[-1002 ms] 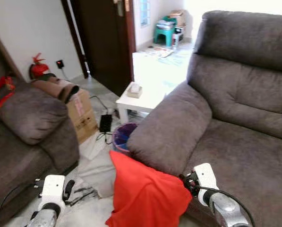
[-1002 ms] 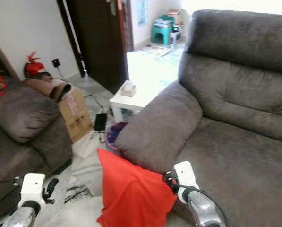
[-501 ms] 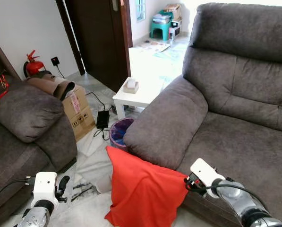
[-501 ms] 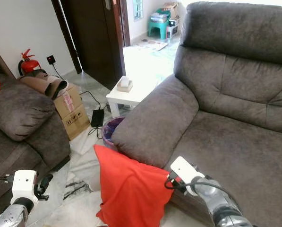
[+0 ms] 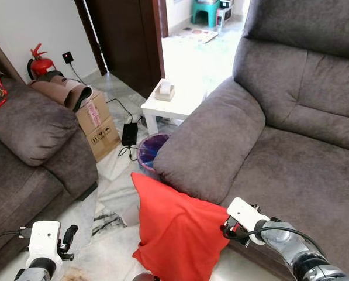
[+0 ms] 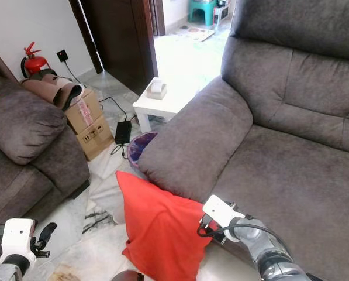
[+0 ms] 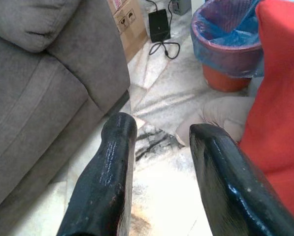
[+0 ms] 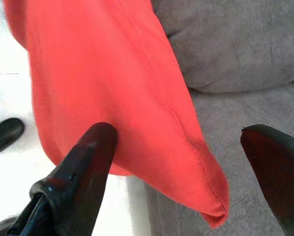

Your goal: Move the pillow to the sofa from floor

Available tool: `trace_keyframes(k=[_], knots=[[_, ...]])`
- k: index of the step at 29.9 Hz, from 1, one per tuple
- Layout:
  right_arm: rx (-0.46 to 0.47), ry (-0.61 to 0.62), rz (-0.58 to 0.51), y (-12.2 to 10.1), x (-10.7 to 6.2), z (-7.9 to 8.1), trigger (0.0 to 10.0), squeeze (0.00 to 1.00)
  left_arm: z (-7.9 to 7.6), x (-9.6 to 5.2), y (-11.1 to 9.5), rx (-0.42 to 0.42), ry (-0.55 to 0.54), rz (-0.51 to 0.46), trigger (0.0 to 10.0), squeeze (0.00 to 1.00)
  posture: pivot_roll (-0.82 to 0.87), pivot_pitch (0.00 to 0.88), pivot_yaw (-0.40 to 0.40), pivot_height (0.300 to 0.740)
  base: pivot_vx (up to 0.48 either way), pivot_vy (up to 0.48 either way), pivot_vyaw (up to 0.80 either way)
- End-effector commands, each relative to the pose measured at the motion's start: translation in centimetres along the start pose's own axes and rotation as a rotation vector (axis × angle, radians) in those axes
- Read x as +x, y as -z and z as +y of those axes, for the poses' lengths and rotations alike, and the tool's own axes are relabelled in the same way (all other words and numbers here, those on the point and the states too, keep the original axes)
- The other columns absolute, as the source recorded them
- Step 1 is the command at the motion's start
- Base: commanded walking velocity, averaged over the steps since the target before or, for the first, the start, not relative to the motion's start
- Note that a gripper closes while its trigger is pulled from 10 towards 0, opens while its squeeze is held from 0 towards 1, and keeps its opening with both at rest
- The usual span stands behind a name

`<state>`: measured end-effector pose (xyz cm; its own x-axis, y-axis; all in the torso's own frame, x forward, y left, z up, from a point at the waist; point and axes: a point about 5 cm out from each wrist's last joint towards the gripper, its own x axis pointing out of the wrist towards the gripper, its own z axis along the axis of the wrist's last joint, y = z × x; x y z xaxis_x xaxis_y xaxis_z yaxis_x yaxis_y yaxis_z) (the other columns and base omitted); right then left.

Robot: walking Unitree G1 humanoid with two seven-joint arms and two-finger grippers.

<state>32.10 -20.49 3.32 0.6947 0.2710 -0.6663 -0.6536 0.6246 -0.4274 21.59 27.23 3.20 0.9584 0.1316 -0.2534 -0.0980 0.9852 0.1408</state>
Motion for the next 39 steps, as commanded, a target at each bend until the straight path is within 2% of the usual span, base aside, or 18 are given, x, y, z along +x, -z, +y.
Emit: trace_keyframes(k=[1,8,12,14,19,21,22,24,29,30,31,32,33,39], knots=[[0.004,-0.003,0.009,-0.4,0.2,0.1,10.0,0.00,0.8,-0.7,0.1,-0.002,-0.020,0.019,10.0,0.00,0.32,0.192,0.114,0.657,0.000,0.000,0.00],[0.031,-0.084,0.008,-0.7,0.5,1.0,10.0,0.00,0.7,-1.5,-0.2,0.000,-0.017,0.028,10.0,0.00,0.35,0.210,0.115,0.657,0.000,0.000,0.00],[0.059,-0.146,-0.042,-1.6,1.0,2.2,10.0,0.00,0.9,-2.2,-0.5,0.000,-0.025,0.030,10.0,0.00,0.38,0.230,0.115,0.657,0.000,0.000,0.00],[0.035,-0.144,-0.044,-1.8,1.2,2.6,10.0,0.00,1.1,-2.4,-0.7,-0.001,-0.034,0.026,10.0,0.00,0.39,0.236,0.117,0.657,0.000,0.000,0.00],[0.086,-0.144,-0.099,-2.7,1.5,3.0,10.0,0.00,1.2,-2.9,-1.0,0.005,-0.034,0.027,10.0,0.00,0.40,0.249,0.119,0.657,0.000,0.000,0.00],[0.078,-0.144,-0.101,-2.9,1.6,3.3,10.0,0.00,1.2,-3.1,-1.2,0.006,-0.037,0.026,10.0,0.00,0.40,0.260,0.123,0.657,0.000,0.000,0.00],[0.032,-0.144,-0.087,-2.8,1.8,3.8,10.0,0.00,1.2,-3.4,-1.3,0.005,-0.037,0.021,10.0,0.00,0.40,0.275,0.125,0.657,0.000,0.000,0.00],[0.010,-0.128,-0.070,-2.5,1.8,4.1,10.0,0.00,1.1,-3.6,-1.4,0.005,-0.036,0.021,10.0,0.00,0.41,0.287,0.128,0.657,0.000,0.000,0.00],[-0.004,-0.091,-0.055,-2.2,1.8,4.1,10.0,0.00,0.8,-3.9,-1.5,0.008,-0.028,0.023,10.0,0.00,0.41,0.293,0.128,0.657,0.000,0.000,0.00],[-0.031,-0.032,-0.031,-1.8,1.8,3.9,9.2,0.00,0.6,-4.1,-1.6,0.020,-0.023,0.024,10.0,0.00,0.41,0.302,0.127,0.657,0.000,0.000,0.00],[-0.045,-0.008,-0.022,-1.7,1.8,3.8,4.9,0.00,0.6,-4.1,-1.6,0.022,-0.023,0.023,10.0,0.00,0.41,0.303,0.127,0.657,0.000,0.000,0.00],[-0.054,0.005,-0.018,-1.6,1.8,3.8,4.9,0.00,0.5,-4.1,-1.6,0.022,-0.024,0.024,10.0,0.00,0.41,0.303,0.127,0.657,0.000,0.000,0.00],[-0.048,0.024,-0.014,-1.5,1.8,3.6,0.0,0.00,0.5,-4.2,-1.7,0.025,-0.023,0.022,10.0,0.00,0.41,0.307,0.124,0.657,0.000,0.000,0.00],[-0.007,0.101,-0.012,-1.3,1.7,3.0,0.0,0.00,0.4,-4.4,-2.1,0.033,-0.029,0.017,10.0,0.00,0.41,0.314,0.123,0.657,0.000,0.000,0.00]])
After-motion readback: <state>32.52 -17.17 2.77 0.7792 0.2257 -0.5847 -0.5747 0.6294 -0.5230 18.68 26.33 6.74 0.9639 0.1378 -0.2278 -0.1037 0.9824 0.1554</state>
